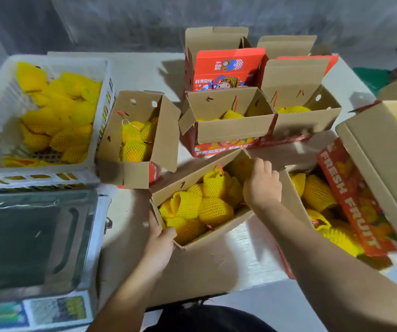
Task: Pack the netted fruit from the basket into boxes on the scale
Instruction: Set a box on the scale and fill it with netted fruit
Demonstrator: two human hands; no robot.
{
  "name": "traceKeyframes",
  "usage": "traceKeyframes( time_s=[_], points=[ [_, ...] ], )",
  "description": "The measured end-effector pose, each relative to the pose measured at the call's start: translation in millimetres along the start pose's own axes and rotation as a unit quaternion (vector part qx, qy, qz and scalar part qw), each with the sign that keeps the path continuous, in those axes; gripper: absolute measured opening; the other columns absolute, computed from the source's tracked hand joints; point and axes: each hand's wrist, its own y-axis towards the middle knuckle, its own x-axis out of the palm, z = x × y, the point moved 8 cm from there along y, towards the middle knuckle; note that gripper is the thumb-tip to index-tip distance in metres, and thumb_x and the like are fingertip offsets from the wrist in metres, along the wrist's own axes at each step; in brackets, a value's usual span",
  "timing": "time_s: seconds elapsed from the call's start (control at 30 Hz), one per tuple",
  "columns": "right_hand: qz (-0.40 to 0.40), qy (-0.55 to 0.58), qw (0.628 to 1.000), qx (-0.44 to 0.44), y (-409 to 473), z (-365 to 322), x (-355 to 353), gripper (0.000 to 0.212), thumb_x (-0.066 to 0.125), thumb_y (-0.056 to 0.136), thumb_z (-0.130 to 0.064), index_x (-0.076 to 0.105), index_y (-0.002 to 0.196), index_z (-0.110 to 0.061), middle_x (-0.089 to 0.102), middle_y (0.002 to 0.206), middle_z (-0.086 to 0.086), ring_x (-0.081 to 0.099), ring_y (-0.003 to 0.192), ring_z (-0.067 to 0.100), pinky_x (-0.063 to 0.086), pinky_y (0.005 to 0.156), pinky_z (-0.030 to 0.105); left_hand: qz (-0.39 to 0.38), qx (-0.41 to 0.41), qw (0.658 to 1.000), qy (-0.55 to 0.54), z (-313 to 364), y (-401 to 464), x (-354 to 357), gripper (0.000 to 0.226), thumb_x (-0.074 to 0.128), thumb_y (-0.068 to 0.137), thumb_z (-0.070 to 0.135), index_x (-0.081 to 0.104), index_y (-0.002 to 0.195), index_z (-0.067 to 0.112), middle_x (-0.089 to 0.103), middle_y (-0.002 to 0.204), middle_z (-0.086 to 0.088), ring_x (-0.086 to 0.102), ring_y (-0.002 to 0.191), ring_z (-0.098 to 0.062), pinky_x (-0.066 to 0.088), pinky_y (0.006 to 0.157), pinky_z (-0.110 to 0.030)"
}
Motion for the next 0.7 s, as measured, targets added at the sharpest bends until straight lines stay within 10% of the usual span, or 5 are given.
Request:
traceKeyframes(
  time_s=[0.43, 0.7],
  points=[
    [-0.081, 0.178, 0.980, -0.031, -88.1, 65.8, -1.2, 0.026, 0.055, 0.097, -0.008, 0.062, 0.121, -0.016, 0.072, 0.105, 0.018, 0.067, 0.103, 0.046, 0.052, 0.089, 0.047, 0.164, 0.086, 0.978, 0.095, -54.8, -107.5, 0.1, 0.059, 0.040, 0.112, 0.004, 0.025, 0.165, 0.024, 0.041, 0.161, 0.006, 0.041, 0.146, -0.018, 0.027, 0.124, -0.033],
    [-0.076, 0.152, 0.970, -0.175, -116.4, 16.8, -57.4, 0.022, 0.057, 0.103, -0.021, 0.070, 0.119, -0.014, 0.074, 0.103, 0.022, 0.067, 0.099, 0.047, 0.055, 0.083, 0.049, 0.195, 0.003, 0.973, 0.120, -62.2, -161.6, -46.1, 0.016, 0.057, 0.107, 0.021, 0.061, 0.112, 0.036, 0.064, 0.101, 0.025, 0.059, 0.085, 0.004, 0.042, 0.068, -0.020]
  ],
)
